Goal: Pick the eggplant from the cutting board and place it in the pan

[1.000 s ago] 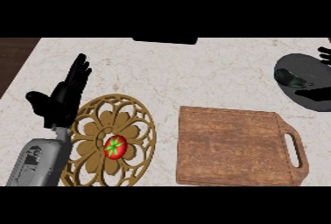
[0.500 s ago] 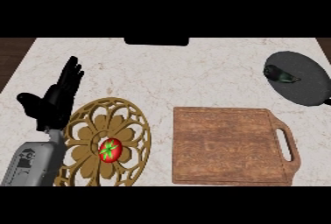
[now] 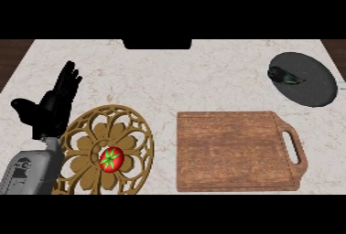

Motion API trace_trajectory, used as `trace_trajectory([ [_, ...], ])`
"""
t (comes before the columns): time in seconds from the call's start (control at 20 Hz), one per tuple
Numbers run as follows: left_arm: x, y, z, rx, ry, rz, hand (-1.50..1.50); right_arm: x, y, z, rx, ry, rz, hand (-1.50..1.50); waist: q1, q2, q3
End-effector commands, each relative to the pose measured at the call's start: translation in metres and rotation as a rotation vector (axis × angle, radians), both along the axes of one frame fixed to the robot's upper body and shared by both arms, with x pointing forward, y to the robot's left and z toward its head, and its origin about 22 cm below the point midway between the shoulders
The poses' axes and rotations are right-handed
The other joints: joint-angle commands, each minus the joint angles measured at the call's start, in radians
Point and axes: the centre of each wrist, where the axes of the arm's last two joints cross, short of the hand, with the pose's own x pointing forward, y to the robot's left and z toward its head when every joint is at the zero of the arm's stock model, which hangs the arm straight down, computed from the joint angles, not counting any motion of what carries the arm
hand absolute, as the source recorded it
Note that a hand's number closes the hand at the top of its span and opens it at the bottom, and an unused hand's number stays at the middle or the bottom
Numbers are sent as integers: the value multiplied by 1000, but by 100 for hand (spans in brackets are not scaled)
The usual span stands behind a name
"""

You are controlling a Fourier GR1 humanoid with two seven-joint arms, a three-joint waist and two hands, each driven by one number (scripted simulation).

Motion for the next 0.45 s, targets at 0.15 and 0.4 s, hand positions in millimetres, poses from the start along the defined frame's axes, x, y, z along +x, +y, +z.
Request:
trace_trajectory([
  [0.15,-18,-10,-21,-3,5,20,0,-46,-28,6,60,-54,150,-150,-14,-9,-2],
  [0.4,-11,5,-15,2,15,24,0,-58,-29,-3,4,-24,142,-150,-11,-5,-1],
])
